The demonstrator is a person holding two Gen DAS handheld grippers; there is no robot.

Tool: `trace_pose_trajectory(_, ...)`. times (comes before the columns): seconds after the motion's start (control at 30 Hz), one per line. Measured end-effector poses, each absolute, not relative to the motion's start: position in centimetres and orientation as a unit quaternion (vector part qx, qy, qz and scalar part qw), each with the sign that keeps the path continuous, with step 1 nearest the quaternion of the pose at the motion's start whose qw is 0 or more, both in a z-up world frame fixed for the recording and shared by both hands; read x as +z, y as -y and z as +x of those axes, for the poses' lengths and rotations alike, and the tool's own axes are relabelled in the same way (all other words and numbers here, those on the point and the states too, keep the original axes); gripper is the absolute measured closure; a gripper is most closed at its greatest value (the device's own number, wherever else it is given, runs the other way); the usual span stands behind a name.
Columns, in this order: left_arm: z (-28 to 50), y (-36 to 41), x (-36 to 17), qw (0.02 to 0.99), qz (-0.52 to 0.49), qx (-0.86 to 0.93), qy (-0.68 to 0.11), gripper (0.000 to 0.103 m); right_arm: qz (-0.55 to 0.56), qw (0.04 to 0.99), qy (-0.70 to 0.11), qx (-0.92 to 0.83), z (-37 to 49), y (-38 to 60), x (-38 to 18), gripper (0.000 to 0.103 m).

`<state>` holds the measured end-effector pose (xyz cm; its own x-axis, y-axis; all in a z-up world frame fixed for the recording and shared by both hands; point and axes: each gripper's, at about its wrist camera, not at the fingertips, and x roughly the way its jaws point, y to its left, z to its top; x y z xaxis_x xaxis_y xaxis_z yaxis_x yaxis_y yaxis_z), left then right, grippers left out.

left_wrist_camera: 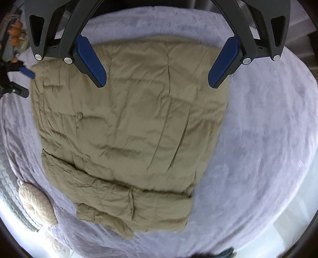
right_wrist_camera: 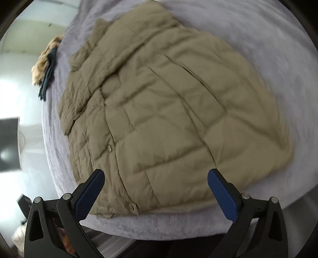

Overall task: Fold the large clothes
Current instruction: 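Move both open tools to the jacket hem, then grasp the hem with both tools and fold it up toward the collar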

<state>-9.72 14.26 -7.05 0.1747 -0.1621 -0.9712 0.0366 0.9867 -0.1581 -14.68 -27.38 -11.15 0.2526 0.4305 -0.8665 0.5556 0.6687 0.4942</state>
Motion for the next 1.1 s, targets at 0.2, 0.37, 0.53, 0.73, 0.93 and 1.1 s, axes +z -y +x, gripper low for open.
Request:
trace_pose_trajectory(0.2,-11.9,-18.3,-9.1,0.747,-0.089,-0.058,-0.656,0.001,0.472,0.655,-0.584,-0.086,-19.2,27.9,-12.6,0.0)
trace_pose_trajectory(0.37,-13.5,-20.6,-10.0,0.734,-0.146,-0.083,-0.658,0.001,0.544,0.634,-0.538,-0.111,-22.6,28.9,-13.7,0.0)
trace_pose_trajectory(0.53,-14.4,-21.4,-11.7,0.71,-0.188,-0.112,-0.669,0.001,0.587,0.618,-0.509,-0.119,-24.6,29.1,-14.6,0.0)
trace_pose_trajectory(0.73,-14.9,-21.2,-15.3,0.673,-0.243,-0.126,-0.687,0.001,0.597,0.614,-0.5,-0.13,-26.1,28.6,-15.3,0.0)
trace_pose_trajectory(0.93,-15.2,-20.3,-17.5,0.646,-0.278,-0.141,-0.697,0.001,0.616,0.611,-0.48,-0.132,-26.3,29.5,-16.2,0.0)
trace_pose_trajectory(1.1,-15.3,-19.1,-18.4,0.634,-0.307,-0.147,-0.694,0.001,0.624,0.606,-0.476,-0.129,-25.1,30.4,-17.6,0.0)
